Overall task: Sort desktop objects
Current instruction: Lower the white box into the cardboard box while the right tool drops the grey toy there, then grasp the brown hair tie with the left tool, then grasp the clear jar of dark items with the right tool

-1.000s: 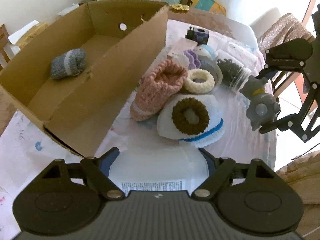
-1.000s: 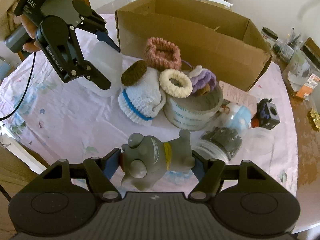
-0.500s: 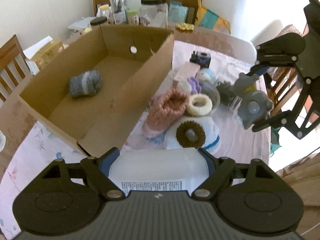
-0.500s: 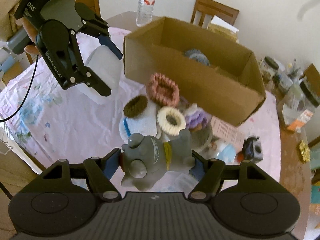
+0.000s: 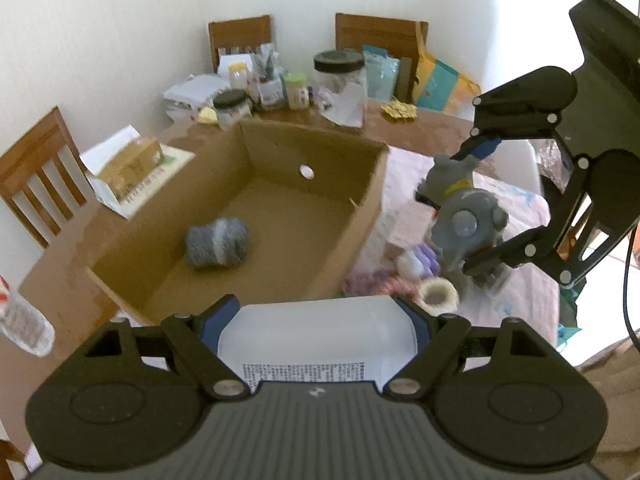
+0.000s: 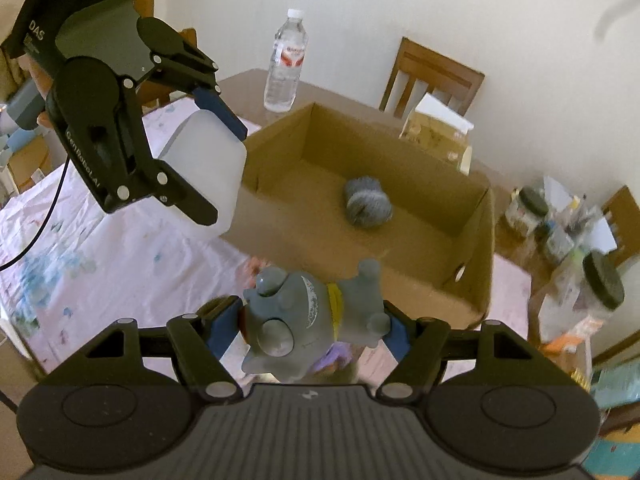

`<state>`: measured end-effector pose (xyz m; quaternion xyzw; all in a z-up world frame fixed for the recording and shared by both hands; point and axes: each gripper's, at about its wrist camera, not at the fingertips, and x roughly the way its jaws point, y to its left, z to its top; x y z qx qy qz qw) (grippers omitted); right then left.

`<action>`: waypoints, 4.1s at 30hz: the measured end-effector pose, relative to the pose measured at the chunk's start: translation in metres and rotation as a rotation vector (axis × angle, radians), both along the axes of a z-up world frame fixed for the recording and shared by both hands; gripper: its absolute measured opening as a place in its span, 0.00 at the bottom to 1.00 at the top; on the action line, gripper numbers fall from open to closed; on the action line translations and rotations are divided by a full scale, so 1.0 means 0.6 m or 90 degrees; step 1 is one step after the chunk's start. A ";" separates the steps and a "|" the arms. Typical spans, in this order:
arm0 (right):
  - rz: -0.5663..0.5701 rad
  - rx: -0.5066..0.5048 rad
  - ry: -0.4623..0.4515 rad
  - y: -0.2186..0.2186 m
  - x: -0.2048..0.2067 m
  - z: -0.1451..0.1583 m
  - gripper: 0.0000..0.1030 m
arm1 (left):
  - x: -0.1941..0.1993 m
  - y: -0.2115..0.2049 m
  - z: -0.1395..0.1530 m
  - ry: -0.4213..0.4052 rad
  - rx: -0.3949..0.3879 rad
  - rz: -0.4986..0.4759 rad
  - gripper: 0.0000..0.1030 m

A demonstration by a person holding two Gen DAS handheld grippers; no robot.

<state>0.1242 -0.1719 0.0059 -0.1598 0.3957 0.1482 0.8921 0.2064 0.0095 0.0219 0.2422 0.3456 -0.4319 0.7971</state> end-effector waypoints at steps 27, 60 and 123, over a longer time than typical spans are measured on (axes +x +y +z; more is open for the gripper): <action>-0.028 0.040 0.026 -0.054 0.193 -0.016 0.84 | 0.171 -0.046 -0.043 0.012 0.036 0.098 0.82; -0.077 0.044 0.012 -0.020 -0.011 -0.038 0.92 | -0.032 -0.020 -0.020 0.002 -0.024 0.072 0.89; 0.055 -0.036 0.099 -0.083 -0.063 -0.150 0.92 | -0.094 -0.065 -0.144 0.111 0.022 0.044 0.36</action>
